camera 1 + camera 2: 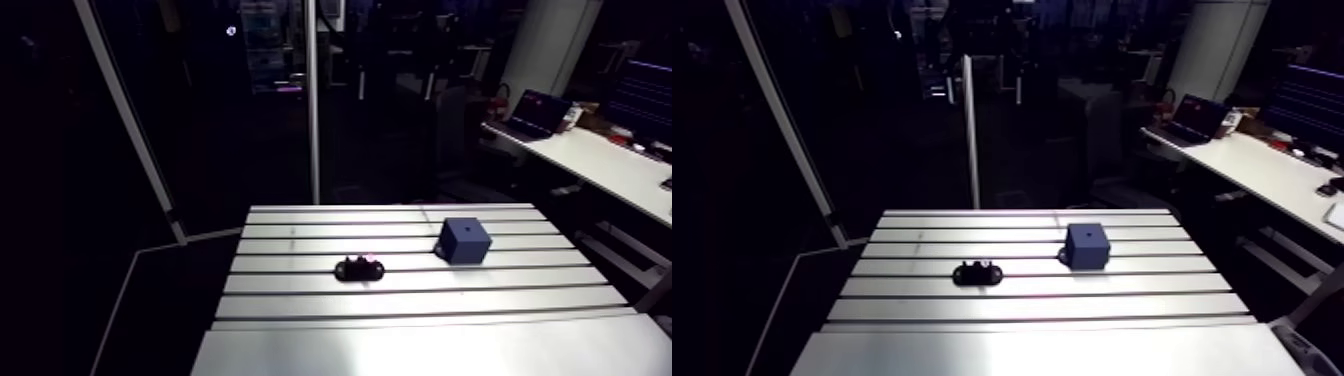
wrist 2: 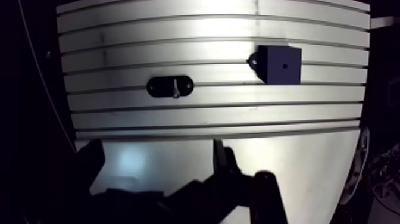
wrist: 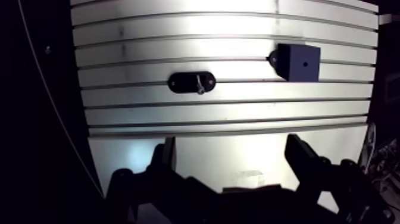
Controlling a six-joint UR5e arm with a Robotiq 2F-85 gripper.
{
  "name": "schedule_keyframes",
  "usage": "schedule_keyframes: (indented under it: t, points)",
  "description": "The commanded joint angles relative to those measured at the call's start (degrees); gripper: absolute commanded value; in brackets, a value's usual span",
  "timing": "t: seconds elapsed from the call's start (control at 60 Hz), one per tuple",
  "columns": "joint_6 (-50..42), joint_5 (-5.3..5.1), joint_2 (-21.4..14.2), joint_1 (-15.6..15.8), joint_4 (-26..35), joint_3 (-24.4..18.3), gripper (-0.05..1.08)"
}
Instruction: Pick up the M10 bolt and insert it into the hole until fully seated.
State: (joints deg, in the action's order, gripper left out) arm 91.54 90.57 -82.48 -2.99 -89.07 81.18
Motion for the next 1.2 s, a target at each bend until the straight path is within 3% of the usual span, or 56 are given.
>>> schedule_keyframes:
  t: [0.017, 1.2]
  points:
    - [0.0, -0.17, 0.1, 0.0, -0.1, 0.1, 0.01]
    - [0.0, -0.26, 0.3, 0.4, -0.3, 0.9, 0.01]
